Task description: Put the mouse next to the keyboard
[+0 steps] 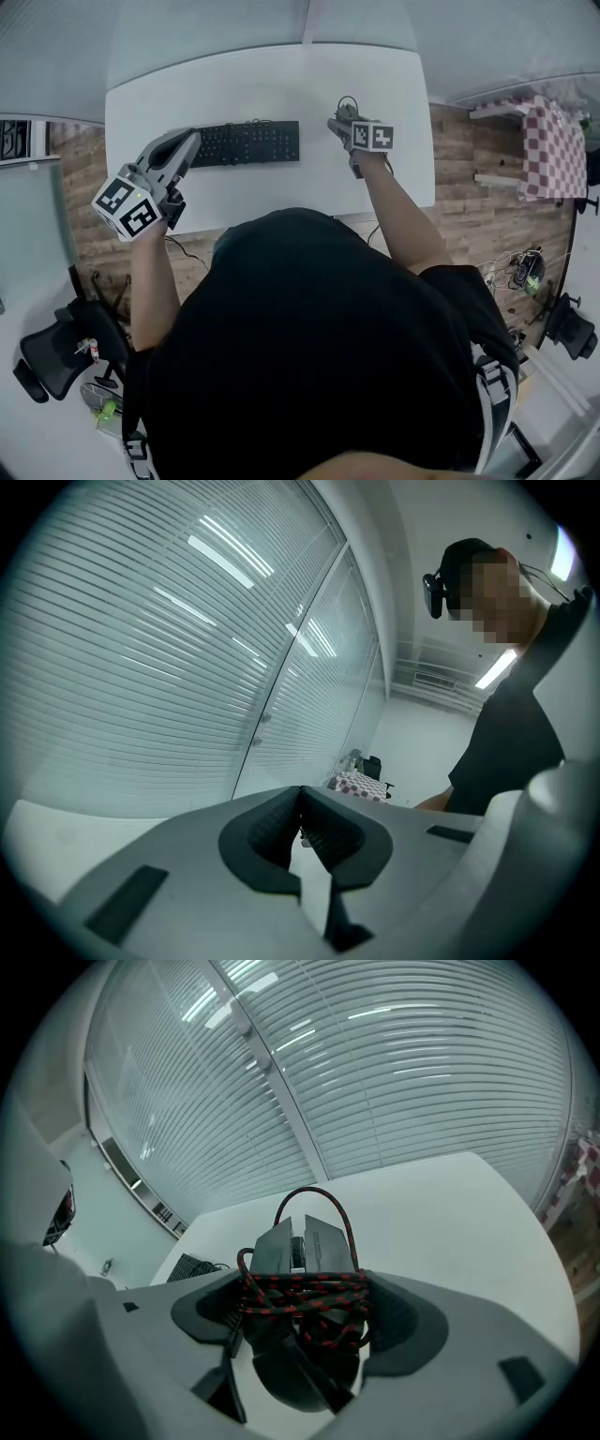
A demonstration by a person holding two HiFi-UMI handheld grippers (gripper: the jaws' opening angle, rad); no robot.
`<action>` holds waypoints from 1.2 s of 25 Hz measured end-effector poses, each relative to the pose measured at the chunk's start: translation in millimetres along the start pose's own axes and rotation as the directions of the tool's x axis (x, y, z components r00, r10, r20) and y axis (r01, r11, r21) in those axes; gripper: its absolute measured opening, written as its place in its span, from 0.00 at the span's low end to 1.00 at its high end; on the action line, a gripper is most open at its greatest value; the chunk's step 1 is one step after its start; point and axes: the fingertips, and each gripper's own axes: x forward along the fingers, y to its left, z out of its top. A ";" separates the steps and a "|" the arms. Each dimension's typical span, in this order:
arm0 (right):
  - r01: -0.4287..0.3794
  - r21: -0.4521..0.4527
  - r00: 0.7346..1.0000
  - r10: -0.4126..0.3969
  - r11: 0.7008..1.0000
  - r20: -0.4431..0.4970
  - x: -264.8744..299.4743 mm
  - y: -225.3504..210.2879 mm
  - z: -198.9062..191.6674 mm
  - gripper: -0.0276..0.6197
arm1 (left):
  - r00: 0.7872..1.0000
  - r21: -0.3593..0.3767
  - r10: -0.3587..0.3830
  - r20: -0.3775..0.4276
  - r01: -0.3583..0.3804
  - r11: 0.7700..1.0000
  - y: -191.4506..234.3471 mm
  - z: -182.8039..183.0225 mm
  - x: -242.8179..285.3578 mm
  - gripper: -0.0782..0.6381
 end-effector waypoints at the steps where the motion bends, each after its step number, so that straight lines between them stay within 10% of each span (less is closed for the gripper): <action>1: 0.001 0.006 1.000 -0.001 1.000 -0.007 2.5 -1.1 -3.0 0.67 | 1.000 -0.001 -0.001 0.000 0.001 1.000 0.8 0.4 1.2 0.14; 30: 0.152 -0.005 0.961 -0.149 0.988 -0.232 58.0 -31.4 -72.5 0.67 | 1.000 -0.037 -0.004 -0.013 0.003 0.999 30.1 -1.9 14.7 0.14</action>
